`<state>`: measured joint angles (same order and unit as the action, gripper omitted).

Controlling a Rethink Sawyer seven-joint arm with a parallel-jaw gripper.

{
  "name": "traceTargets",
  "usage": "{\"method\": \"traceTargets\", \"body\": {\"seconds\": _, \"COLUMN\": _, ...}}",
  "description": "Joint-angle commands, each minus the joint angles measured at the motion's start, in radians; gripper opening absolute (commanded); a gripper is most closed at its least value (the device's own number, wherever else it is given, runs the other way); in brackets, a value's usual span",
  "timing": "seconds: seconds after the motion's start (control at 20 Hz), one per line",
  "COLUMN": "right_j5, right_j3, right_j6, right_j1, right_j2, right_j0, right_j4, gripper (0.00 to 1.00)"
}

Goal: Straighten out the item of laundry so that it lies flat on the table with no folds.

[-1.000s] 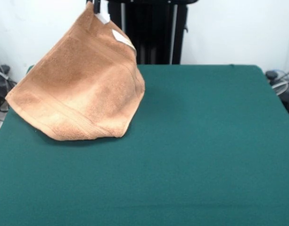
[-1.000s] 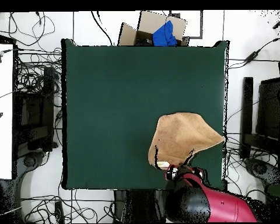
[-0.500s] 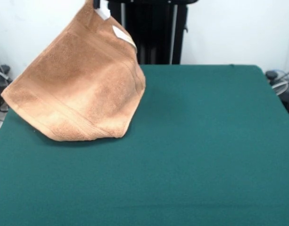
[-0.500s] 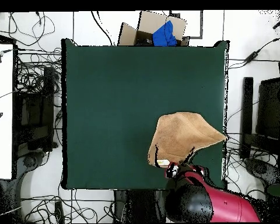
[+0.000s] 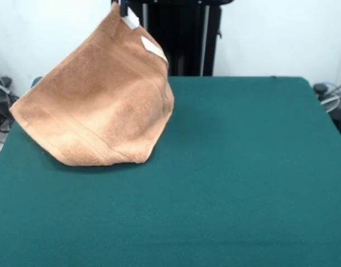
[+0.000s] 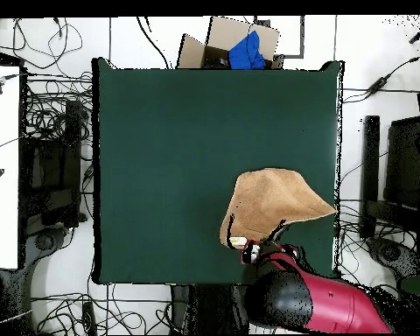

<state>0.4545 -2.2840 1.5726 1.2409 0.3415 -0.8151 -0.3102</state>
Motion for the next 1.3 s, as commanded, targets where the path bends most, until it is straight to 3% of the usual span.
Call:
{"method": "traceTargets", "body": {"seconds": 0.05, "right_j5": 0.053, "right_j3": -0.016, "right_j6": 0.02, "right_j1": -0.077, "right_j2": 0.06, "right_j0": 0.054, "right_j4": -0.003, "gripper": 0.0}}
{"method": "traceTargets", "body": {"seconds": 0.55, "right_j5": 0.129, "right_j3": 0.087, "right_j6": 0.04, "right_j1": -0.083, "right_j2": 0.03, "right_j0": 0.123, "right_j4": -0.004, "gripper": 0.0}}
{"method": "traceTargets", "body": {"seconds": 1.3, "right_j5": 0.196, "right_j3": 0.121, "right_j6": 0.014, "right_j1": -0.024, "right_j2": 0.026, "right_j0": 0.151, "right_j4": -0.002, "gripper": 0.0}}
